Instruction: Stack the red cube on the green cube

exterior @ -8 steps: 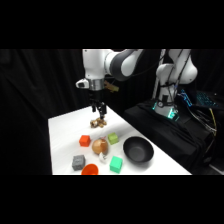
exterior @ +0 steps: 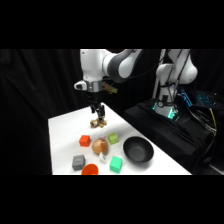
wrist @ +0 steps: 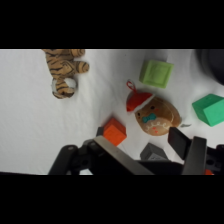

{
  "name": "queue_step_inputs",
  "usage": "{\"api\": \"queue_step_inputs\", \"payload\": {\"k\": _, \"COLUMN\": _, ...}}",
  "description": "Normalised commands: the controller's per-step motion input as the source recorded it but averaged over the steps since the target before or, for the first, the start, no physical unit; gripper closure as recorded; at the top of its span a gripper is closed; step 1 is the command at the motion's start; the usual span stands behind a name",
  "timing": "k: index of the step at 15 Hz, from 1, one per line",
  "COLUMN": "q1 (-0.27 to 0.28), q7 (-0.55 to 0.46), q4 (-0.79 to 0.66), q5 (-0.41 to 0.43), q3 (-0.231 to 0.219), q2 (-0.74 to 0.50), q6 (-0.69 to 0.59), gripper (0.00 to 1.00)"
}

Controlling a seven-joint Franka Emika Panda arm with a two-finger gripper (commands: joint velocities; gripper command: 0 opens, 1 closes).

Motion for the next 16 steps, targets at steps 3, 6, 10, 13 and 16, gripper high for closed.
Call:
{"api": "queue_step_inputs", "payload": {"k": 3, "q1": -0.015, "q7": 0.17, "q4": 0.56, "q5": 0.117, "q3": 0.035, "q2": 0.32, "q6": -0.28, "gripper": 0.00}}
{"api": "queue_step_inputs", "payload": {"k": 6, "q1": -0.015, "q7": 0.22, "q4": 0.62, "q5": 0.125, "q3": 0.024, "q2": 0.38, "q6": -0.30, "gripper": 0.00}}
{"api": "queue_step_inputs", "payload": {"k": 10, "q1": -0.015, "q7": 0.26, "q4": 0.62, "q5": 0.148, "q3": 0.013, "q2": 0.40, "q6": -0.27, "gripper": 0.00}}
{"api": "queue_step_inputs", "payload": {"k": 13, "q1": -0.017, "q7": 0.27, "q4": 0.54, "q5": 0.159, "q3": 0.002, "q2": 0.36, "q6": -0.17, "gripper": 0.00}}
{"api": "queue_step_inputs", "payload": {"k": 16, "q1": -0.009, "q7": 0.27, "q4": 0.39, "q5": 0.138, "q3": -0.021, "q2": 0.28, "q6": -0.05, "gripper": 0.00}}
